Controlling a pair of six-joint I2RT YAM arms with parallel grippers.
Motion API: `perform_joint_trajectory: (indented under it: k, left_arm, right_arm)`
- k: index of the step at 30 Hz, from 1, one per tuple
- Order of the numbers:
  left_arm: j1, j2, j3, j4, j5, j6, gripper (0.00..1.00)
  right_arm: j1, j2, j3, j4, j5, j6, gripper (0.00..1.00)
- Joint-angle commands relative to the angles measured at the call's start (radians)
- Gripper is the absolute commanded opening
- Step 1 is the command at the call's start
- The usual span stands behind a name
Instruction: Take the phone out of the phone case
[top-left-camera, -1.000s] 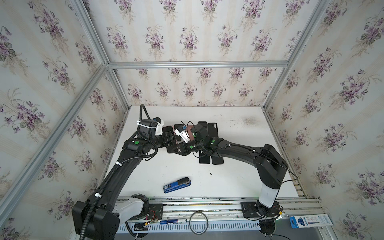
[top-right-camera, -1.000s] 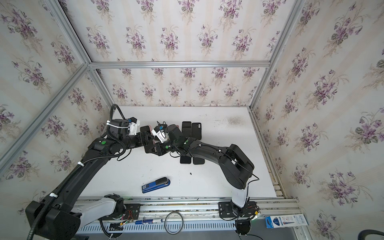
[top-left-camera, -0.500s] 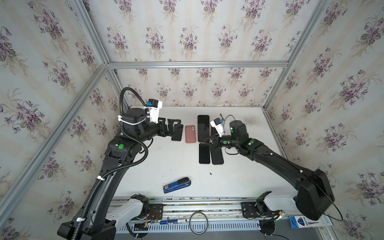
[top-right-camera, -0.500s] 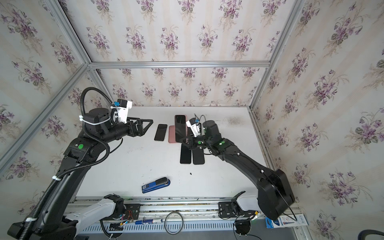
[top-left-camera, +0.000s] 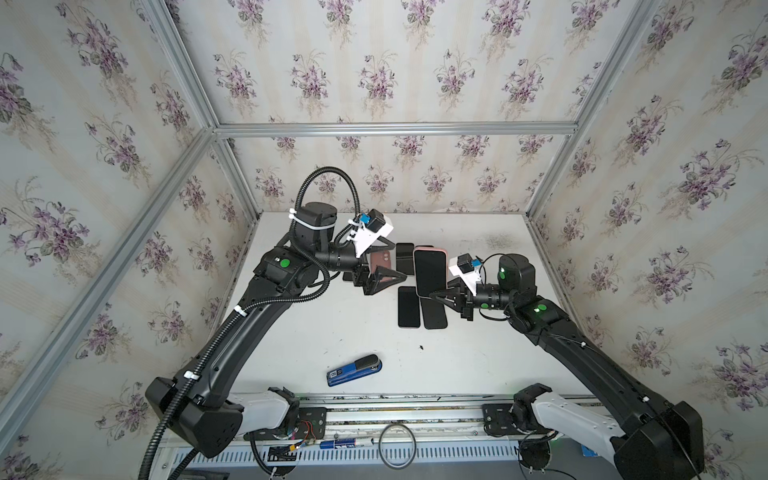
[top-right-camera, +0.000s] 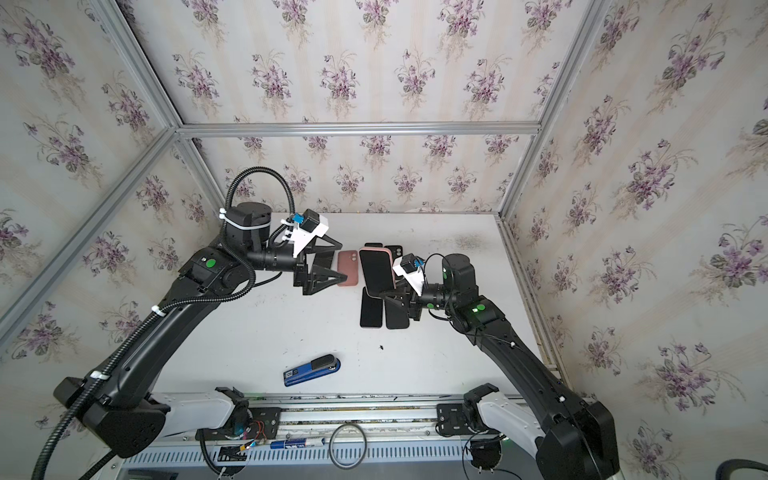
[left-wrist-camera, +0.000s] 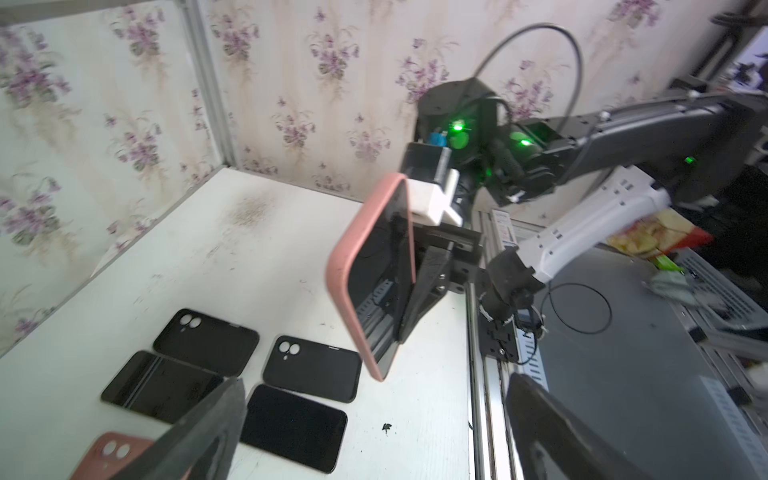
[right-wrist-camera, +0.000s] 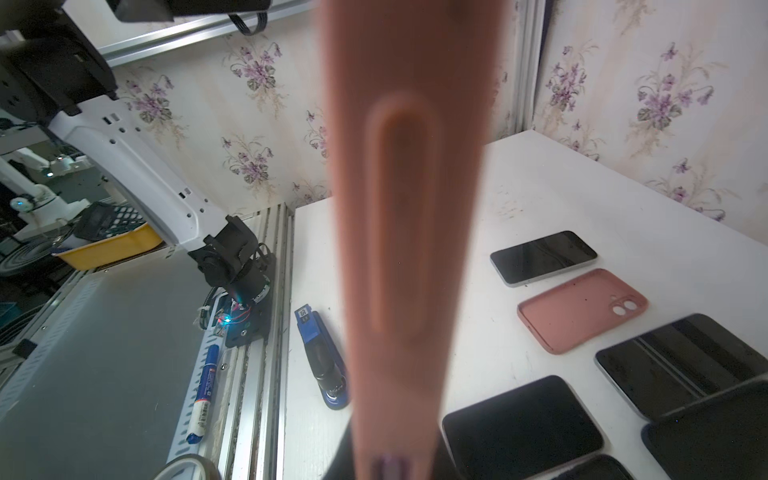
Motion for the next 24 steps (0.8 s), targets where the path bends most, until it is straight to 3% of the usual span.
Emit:
perform_joint_trajectory:
  k: [1,5,7,10,16,17,19,24]
  left_arm:
    - [-0.006,0.011,-0.004,-0.033,0.086,0.145,0.99]
    - [-0.023,0.063,0.040,-0.126,0.097,0.193,0.98]
    - [-0.037,0.088,0.061,-0.156,0.074,0.214,0.93]
    - [-0.045,0.122,0.095,-0.182,0.070,0.221,0.71]
    - [-0.055,0.159,0.126,-0.218,0.090,0.243,0.39]
    - [-0.055,0.164,0.129,-0.226,0.090,0.250,0.31]
    - [-0.056,0.176,0.135,-0.240,0.084,0.249,0.04]
    - [-0.056,0.182,0.144,-0.257,0.086,0.247,0.00]
  right_arm:
    - [0.003,0.031,0.006,0.096,-0.121,-0.032,0.00]
    - [0.033,0.055,0.018,0.046,-0.124,-0.092,0.00]
    - [0.051,0.067,0.030,0.011,-0.116,-0.124,0.00]
    - [0.072,0.083,0.043,-0.026,-0.112,-0.158,0.00]
    - [0.075,0.097,0.048,-0.055,-0.101,-0.190,0.00]
    - [0.075,0.100,0.051,-0.065,-0.099,-0.198,0.00]
    - [0.075,0.103,0.057,-0.077,-0.095,-0.209,0.00]
    - [0.075,0.118,0.072,-0.092,-0.077,-0.224,0.00]
